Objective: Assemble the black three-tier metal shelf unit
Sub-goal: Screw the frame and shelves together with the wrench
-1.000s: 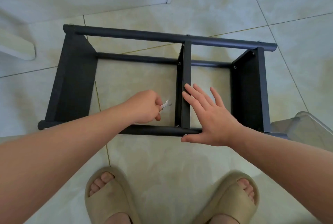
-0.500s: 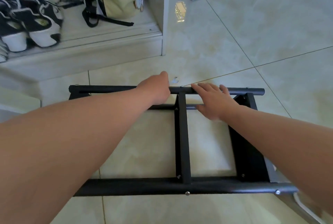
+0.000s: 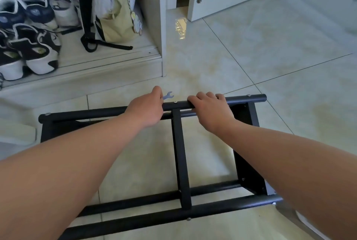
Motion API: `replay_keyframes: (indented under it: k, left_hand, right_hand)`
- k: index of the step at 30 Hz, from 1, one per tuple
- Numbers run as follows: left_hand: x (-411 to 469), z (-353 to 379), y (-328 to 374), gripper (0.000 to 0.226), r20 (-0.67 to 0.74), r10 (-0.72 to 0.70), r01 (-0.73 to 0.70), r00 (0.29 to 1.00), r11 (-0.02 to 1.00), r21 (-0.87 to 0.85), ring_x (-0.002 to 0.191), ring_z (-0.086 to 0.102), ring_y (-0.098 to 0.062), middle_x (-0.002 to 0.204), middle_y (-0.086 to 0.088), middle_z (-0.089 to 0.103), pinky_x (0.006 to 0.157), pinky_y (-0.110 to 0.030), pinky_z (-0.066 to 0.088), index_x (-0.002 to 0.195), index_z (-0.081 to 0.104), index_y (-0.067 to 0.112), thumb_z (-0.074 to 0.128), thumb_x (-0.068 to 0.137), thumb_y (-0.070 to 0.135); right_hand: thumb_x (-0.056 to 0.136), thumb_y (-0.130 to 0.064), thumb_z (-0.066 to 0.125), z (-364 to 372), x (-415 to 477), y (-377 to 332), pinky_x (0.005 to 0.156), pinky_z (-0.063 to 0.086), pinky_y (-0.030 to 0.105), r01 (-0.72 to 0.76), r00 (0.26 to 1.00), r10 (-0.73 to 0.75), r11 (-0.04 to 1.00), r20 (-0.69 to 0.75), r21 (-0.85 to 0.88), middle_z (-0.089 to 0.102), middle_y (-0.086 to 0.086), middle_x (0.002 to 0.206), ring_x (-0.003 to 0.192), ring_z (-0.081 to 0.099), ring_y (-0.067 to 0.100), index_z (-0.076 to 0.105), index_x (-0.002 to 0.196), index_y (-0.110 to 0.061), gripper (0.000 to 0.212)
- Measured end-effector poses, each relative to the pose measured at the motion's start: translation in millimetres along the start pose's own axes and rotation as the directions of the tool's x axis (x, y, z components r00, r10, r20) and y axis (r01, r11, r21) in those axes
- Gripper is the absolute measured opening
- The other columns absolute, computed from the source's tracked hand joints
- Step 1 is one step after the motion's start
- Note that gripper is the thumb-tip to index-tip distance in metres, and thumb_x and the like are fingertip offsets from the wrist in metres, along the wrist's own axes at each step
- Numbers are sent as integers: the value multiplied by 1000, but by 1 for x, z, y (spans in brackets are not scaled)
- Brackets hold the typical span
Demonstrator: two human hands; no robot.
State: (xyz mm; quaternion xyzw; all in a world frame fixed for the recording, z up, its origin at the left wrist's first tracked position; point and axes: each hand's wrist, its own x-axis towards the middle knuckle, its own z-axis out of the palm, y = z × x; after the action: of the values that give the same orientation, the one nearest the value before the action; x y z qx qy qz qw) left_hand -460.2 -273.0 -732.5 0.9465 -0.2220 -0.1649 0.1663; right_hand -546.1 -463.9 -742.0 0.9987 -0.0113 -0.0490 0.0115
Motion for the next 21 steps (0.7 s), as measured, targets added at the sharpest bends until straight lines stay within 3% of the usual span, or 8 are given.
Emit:
replay_keyframes:
  k: [4, 8, 12, 17, 21]
  left_hand:
    - [-42, -31, 13, 9, -49, 21, -22, 999, 1000, -17, 65, 44, -25, 75, -4, 50, 61, -36, 29, 103, 38, 14, 31, 107, 17]
    - [-92, -52, 31, 11, -45, -21, 21, 999, 1000, -5, 68, 44, -21, 77, 1, 50, 74, -38, 30, 103, 38, 15, 29, 107, 20]
    - [-151, -53, 42, 10, -32, -57, 56, 998, 998, -28, 66, 43, -16, 76, 3, 51, 74, -38, 30, 104, 40, 16, 30, 106, 19]
    - [-220, -29, 52, 9, -10, -109, 108, 994, 992, -64, 77, 52, -23, 79, 2, 57, 82, -38, 31, 104, 40, 19, 31, 104, 17]
    - [-270, -5, 57, 7, 12, -127, 127, 992, 988, -91, 71, 50, -22, 77, 1, 55, 80, -38, 33, 104, 38, 19, 32, 104, 14]
  right_hand:
    - [104, -20, 46, -40, -28, -13, 102, 35, 45, 10, 999, -8, 999, -48, 33, 52, -2, 120, 110, 49, 27, 48, 132, -25, 28]
    - [106, -28, 47, -74, -74, -30, 99, 38, 45, 24, 999, -22, 998, -39, 61, 51, -1, 127, 117, 48, 27, 49, 135, -25, 29]
    - [106, -27, 47, -86, -134, -52, 97, 39, 46, 7, 1000, -6, 997, -14, 73, 49, 1, 128, 117, 46, 27, 50, 133, -24, 28]
    - [106, -27, 45, -84, -208, -70, 92, 40, 43, 22, 999, -25, 998, 36, 63, 46, 1, 128, 114, 44, 27, 48, 134, -23, 28]
    - [104, -21, 48, -76, -257, -83, 89, 42, 41, 22, 993, -29, 998, 116, 66, 46, 1, 127, 113, 44, 27, 48, 134, -23, 30]
